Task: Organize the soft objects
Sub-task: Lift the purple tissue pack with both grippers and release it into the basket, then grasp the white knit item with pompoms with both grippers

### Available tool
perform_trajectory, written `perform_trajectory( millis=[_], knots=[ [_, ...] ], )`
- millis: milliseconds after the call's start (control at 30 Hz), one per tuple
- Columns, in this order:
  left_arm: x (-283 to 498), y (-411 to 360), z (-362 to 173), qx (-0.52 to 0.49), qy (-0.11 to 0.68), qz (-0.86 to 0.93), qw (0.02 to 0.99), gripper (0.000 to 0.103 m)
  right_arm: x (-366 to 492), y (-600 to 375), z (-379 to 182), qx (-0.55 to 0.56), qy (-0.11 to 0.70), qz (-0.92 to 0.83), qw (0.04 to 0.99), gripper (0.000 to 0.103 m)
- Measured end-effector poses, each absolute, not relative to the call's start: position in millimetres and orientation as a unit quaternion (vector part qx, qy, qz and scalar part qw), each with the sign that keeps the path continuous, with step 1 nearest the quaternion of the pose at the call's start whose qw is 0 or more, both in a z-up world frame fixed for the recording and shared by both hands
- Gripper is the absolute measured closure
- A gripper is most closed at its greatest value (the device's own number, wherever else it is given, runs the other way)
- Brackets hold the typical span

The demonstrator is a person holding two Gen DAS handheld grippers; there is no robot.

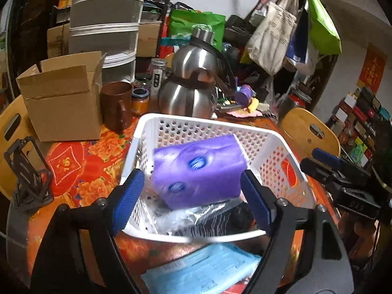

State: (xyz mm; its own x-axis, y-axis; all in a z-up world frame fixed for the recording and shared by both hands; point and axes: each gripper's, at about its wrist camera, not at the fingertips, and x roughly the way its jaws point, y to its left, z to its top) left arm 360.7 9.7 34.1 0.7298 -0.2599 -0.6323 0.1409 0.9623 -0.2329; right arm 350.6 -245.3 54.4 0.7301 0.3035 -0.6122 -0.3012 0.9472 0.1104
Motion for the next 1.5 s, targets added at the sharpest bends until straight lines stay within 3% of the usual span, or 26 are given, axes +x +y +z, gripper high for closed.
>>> perform_trajectory(
  millis=[500,967,1167,1267,1400,1500],
  knots=[
    [283,11,23,-0.071,0.356,-0.107,0.925,0.024,281,-232,39,-0.022,0.320,0.183,0.929,0.028],
    [174,34,-35,-0.106,0.379,-0.114,0.912,0.024,191,-234,-22,-0.029,0.348,0.202,0.915,0.028],
    [156,30,-62,-0.112,0.391,-0.113,0.907,0.024,181,-245,-49,-0.015,0.370,0.193,0.908,0.036],
    [153,23,-69,-0.111,0.397,-0.117,0.904,0.024,181,-250,-54,-0.010,0.375,0.191,0.907,0.043],
    [155,6,-70,-0.107,0.398,-0.129,0.902,0.024,190,-254,-50,-0.010,0.375,0.185,0.908,0.061],
    [161,-12,-72,-0.104,0.402,-0.140,0.899,0.024,203,-257,-49,-0.006,0.377,0.185,0.908,0.065]
  ],
)
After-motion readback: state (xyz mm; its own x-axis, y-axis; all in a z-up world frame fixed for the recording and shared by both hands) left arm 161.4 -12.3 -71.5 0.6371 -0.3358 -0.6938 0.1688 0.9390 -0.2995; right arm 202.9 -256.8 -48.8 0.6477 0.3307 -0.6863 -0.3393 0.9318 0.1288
